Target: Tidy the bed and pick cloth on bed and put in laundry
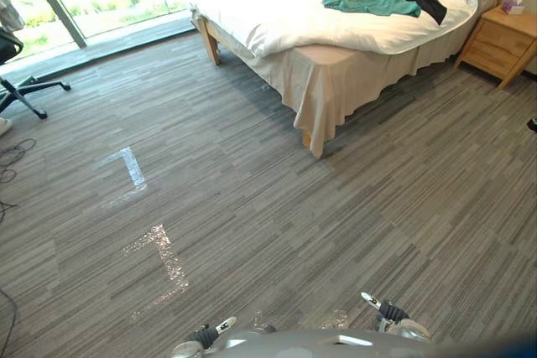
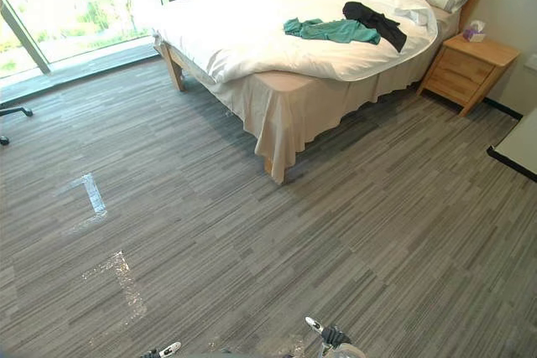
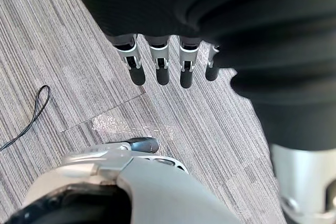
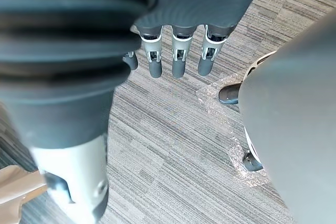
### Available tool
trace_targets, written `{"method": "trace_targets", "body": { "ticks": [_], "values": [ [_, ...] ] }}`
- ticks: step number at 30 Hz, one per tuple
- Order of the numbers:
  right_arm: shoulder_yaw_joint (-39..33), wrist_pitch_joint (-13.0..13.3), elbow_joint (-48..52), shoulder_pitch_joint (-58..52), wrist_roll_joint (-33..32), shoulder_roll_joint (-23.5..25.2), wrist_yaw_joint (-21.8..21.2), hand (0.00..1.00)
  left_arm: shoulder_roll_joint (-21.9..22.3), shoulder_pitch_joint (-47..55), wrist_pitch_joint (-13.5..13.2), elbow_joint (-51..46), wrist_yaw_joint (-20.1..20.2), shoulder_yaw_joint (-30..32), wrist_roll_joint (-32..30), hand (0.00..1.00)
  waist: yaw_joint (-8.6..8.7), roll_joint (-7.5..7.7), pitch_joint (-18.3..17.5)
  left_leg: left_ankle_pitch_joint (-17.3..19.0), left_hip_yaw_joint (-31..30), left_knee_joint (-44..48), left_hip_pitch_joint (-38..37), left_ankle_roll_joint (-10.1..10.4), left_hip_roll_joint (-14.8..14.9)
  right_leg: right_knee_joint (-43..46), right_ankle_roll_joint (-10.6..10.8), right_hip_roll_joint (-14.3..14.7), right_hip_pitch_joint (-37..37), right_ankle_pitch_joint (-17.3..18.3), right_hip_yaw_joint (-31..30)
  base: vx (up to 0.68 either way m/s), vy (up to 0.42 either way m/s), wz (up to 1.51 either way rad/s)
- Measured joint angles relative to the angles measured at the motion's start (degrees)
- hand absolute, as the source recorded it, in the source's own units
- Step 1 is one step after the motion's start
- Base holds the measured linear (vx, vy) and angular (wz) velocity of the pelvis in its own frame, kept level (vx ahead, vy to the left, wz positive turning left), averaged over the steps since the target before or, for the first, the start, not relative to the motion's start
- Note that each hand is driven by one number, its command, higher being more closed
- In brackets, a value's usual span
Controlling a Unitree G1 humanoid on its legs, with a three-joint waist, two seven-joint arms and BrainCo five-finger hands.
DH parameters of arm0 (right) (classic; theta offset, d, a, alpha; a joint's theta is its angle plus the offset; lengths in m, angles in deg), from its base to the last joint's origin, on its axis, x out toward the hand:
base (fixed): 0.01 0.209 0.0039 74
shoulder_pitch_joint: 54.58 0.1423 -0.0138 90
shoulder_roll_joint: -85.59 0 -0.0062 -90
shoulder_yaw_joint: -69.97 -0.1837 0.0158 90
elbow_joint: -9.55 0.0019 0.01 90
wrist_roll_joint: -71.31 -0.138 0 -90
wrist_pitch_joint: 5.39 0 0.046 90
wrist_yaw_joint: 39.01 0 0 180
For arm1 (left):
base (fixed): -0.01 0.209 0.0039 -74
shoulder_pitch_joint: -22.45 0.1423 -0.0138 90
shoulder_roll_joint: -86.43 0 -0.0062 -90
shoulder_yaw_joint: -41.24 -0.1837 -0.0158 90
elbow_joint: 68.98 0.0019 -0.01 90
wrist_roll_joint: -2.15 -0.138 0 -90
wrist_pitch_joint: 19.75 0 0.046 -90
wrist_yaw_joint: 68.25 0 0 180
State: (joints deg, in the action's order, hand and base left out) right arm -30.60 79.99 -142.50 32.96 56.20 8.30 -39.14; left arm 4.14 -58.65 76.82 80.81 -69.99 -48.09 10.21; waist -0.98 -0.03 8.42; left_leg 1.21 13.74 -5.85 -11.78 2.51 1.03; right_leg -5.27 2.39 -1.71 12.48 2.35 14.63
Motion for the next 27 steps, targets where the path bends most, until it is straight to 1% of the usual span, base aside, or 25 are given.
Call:
{"method": "trace_targets", "body": {
  "ticks": [4, 6, 8, 12, 13, 15, 16, 17, 18, 19, 20, 21, 22, 23, 24, 25, 26, 27],
  "values": [
    [0.0, -0.6, 0.0, 0.0, -1.0, 0.0, 0.6, 0.0, 0.0, 0.0, -0.4, 0.0, -0.4, -0.1, -1.1, 0.0, 0.02, 0.04, 0.0, 0.0, 0.0, 0.0, 0.0, 0.0, 0.0, 0.0, 0.0, 0.0, 0.0, 0.0, 0.0, 0.0, 0.0, 0.0],
    [0.0, -1.0, 0.1, 0.0, -1.4, 0.0, 0.9, 0.0, 0.0, 0.2, -2.3, -0.1, -1.2, -0.7, -2.3, 0.0, 0.02, 0.11, 0.1, 0.0, 0.1, 0.0, 0.0, 0.0, 0.0, 0.0, 0.0, 0.0, 0.0, 0.0, 0.0, 0.0, 0.0, 0.0],
    [0.0, -1.5, 0.2, 0.0, -1.6, 0.0, 1.4, 0.0, -0.1, 0.3, -3.4, -0.2, -1.2, -1.5, -3.2, 0.0, 0.01, 0.14, 0.1, 0.0, 0.1, 0.0, 0.0, 0.0, 0.0, 0.0, 0.0, 0.0, 0.0, 0.0, 0.0, 0.0, 0.0, 0.0],
    [-0.1, -2.3, 0.5, 0.0, -1.7, 0.0, 2.3, 0.0, -1.2, 0.7, -3.5, -2.7, -1.2, -5.2, -5.5, 0.0, 0.03, 0.29, 0.2, 0.1, 0.1, 0.0, -0.1, -0.2, 0.0, 0.7, -0.4, 0.0, -0.3, 0.4, 0.0, -0.02, -0.008, 0.0],
    [-0.1, -2.5, 0.7, 0.0, -1.8, -0.1, 2.4, 0.0, -1.2, 0.6, -3.5, -2.9, -1.2, -5.4, -5.6, 0.0, 0.05, 0.2, 0.3, 0.2, 0.2, 0.0, -0.1, -0.5, 0.1, 1.6, -0.6, -0.1, -0.7, 0.9, 0.0, -0.03, -0.012, -0.01],
    [-0.2, -2.8, 1.4, -0.1, -3.1, -0.1, 2.7, 0.0, -1.6, 0.5, -3.3, -4.7, -1.2, -6.7, -7.1, 0.0, 0.17, 0.54, 0.7, 0.3, 0.7, 0.3, 0.4, -1.0, 0.3, 7.8, -0.7, -0.7, -4.1, 3.8, -0.3, -0.02, 0.011, -0.09],
    [-0.2, -2.8, 1.7, 0.0, -3.7, -0.1, 3.0, 0.0, -2.0, 0.4, -3.2, -5.5, -1.1, -7.5, -7.6, 0.0, 0.04, 0.19, 0.9, 0.4, 1.4, 0.3, 0.8, -1.2, 0.3, 12.5, -0.6, -1.3, -6.6, 5.8, -0.6, -0.03, 0.028, -0.3],
    [-0.3, -2.9, 2.5, 0.2, -4.2, -0.1, 3.3, 0.0, -2.4, 0.3, -3.1, -6.6, -0.8, -7.8, -8.3, 0.0, 0.06, 0.73, 1.9, 0.4, 2.7, 0.3, 0.9, -1.3, 0.2, 17.6, -0.1, -2.2, -9.7, 7.5, -0.6, -0.03, 0.022, -0.49],
    [-0.3, -2.9, 2.8, 0.5, -4.7, -0.1, 3.5, 0.0, -2.8, 0.3, -2.9, -7.1, -0.6, -7.8, -8.8, 0.0, 0.06, 1.04, 2.5, 0.5, 4.0, 0.5, 0.9, -1.4, 0.2, 20.3, -0.3, -2.8, -11.8, 8.3, -0.2, -0.02, 0.027, -0.63],
    [-0.3, -2.9, 2.8, 0.6, -5.2, 0.0, 3.9, 0.0, -3.3, 0.1, -2.3, -7.4, -0.5, -8.2, -8.8, 0.0, 0.06, 1.26, 3.1, 0.9, 5.5, 1.4, 1.5, -1.4, 0.2, 21.8, -0.1, -3.5, -13.3, 9.1, 1.0, -0.02, 0.016, -0.8],
    [-0.3, -3.1, 3.0, 0.8, -6.3, 0.2, 4.5, 0.0, -4.2, -0.4, -1.8, -7.5, -0.4, -9.1, -8.8, 0.0, 0.17, 1.65, 3.8, 1.9, 7.3, 3.3, 2.6, -1.3, 0.3, 22.1, -0.9, -4.1, -14.2, 9.7, 2.5, 0.0, -0.015, -0.73],
    [-0.4, -3.2, 3.5, 0.9, -7.3, 0.2, 5.0, 0.0, -4.6, -0.9, -1.6, -7.4, -0.2, -9.8, -8.9, 0.0, 0.49, 1.47, 4.2, 2.6, 8.0, 4.8, 3.1, -1.0, 0.9, 21.5, -1.1, -3.8, -14.3, 9.2, 2.4, 0.0, -0.031, -0.57],
    [-0.4, -3.3, 4.1, 0.8, -8.2, -0.1, 5.5, 0.0, -4.7, -1.0, -1.7, -7.4, 0.1, -10.8, -9.4, 0.0, 1.62, 1.23, 4.6, 2.9, 8.6, 5.3, 3.3, -0.8, 1.4, 20.4, -1.4, -3.2, -14.2, 8.5, 2.1, 0.02, -0.04, -0.44],
    [-0.9, -3.2, 4.7, 0.9, -9.3, -0.3, 6.0, 0.0, -4.6, -2.0, -1.8, -7.4, 0.3, -12.1, -10.0, 0.0, 2.36, 0.02, 5.4, 3.2, 9.5, 5.1, 3.1, -0.8, 2.1, 20.7, -0.3, -2.7, -14.8, 7.8, 1.8, 0.01, -0.032, -0.48],
    [-1.7, -3.2, 4.9, 1.0, -10.0, -0.8, 6.2, 0.0, -4.2, -2.8, -1.9, -7.5, 0.5, -12.5, -10.1, 0.0, 2.44, -0.81, 6.1, 3.6, 10.2, 4.9, 3.0, -0.8, 2.7, 23.4, 1.1, -2.6, -16.4, 7.4, 2.0, -0.01, -0.049, -0.67],
    [-2.9, -3.1, 5.4, 1.4, -10.7, -1.3, 6.2, 0.0, -3.7, -4.3, -2.0, -7.6, 0.6, -13.1, -10.7, 0.0, 2.51, -1.94, 7.4, 4.7, 11.0, 5.0, 3.0, -0.8, 3.5, 28.8, 2.1, -2.8, -20.1, 8.5, 2.4, -0.03, -0.037, -0.69],
    [-3.9, -3.1, 5.7, 2.1, -11.5, -2.0, 6.2, 0.0, -3.5, -5.0, -2.4, -7.6, 0.6, -14.1, -11.7, 0.0, 3.16, -2.76, 7.9, 5.2, 12.3, 5.3, 2.9, 0.1, 4.7, 29.9, 0.7, -3.1, -23.3, 9.6, 2.5, 0.0, -0.041, -0.72],
    [-4.3, -3.1, 6.0, 2.1, -11.6, -2.0, 6.1, 0.0, -3.6, -4.9, -2.7, -7.6, 0.6, -14.3, -12.1, 0.0, 3.64, -2.86, 8.1, 6.0, 13.4, 6.1, 2.7, 1.4, 5.5, 30.3, 0.6, -4.4, -26.2, 9.1, 2.4, 0.07, -0.036, -0.5]
  ]
}}
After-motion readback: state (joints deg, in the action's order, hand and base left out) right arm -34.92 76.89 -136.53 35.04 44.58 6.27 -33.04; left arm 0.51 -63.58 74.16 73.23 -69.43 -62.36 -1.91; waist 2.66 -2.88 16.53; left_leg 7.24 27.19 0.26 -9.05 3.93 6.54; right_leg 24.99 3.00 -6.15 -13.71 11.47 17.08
